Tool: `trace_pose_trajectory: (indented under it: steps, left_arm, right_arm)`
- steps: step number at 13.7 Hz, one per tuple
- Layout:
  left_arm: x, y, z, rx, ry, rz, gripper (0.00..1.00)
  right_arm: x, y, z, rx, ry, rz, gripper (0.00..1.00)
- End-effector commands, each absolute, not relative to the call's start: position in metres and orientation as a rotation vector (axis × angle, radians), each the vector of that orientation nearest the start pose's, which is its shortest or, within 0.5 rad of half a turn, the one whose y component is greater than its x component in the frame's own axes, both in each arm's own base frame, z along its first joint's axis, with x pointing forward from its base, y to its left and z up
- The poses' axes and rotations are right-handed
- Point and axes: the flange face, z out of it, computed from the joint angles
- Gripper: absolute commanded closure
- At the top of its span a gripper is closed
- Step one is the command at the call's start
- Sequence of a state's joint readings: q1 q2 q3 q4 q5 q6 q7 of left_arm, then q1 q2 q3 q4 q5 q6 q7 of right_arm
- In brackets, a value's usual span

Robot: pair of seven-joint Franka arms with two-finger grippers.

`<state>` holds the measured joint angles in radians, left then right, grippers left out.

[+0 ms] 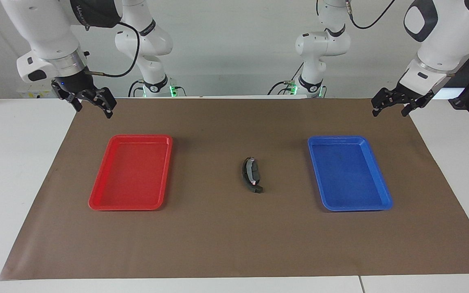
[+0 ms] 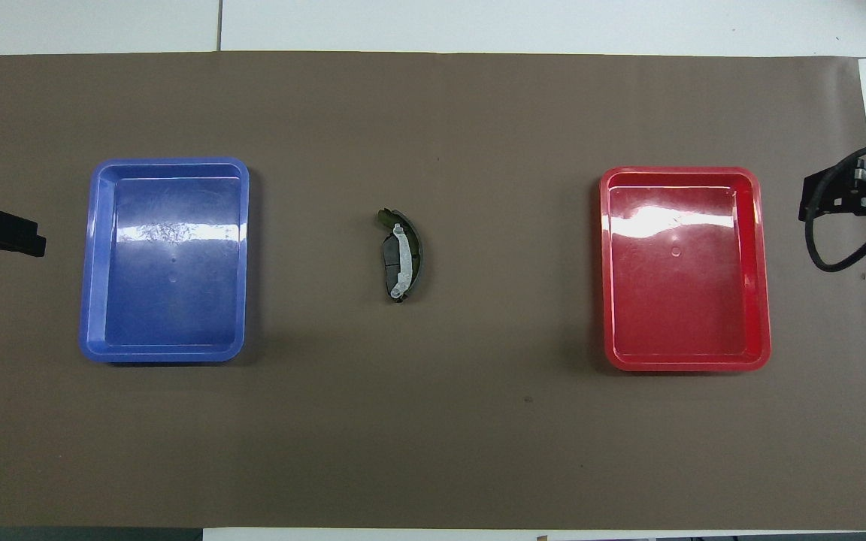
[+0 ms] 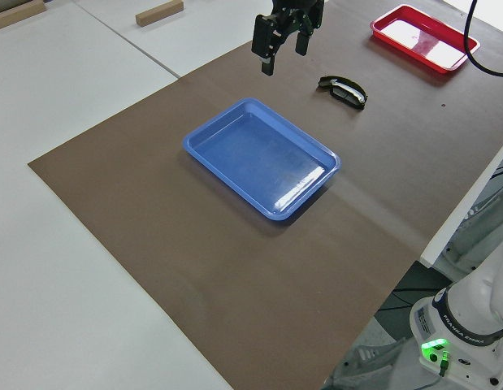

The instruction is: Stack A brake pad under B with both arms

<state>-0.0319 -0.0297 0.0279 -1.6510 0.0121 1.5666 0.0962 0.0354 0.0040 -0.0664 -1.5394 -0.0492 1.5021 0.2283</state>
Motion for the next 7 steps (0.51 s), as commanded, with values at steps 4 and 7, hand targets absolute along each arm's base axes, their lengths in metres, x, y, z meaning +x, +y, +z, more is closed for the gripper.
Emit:
trace_pose_trajectory:
  steps: [4, 7]
  left_arm:
    - [0.535, 0.002, 0.605, -3.128, 0.166, 0.061, 0.0]
    - [0.536, 0.002, 0.604, -3.128, 0.166, 0.063, 0.0]
  right_arm:
    - [0.537, -0.026, 0.636, -3.133, 0.334, 0.113, 0.0]
    - [0.538, -0.011, 0.641, -3.136, 0.307, 0.098, 0.0]
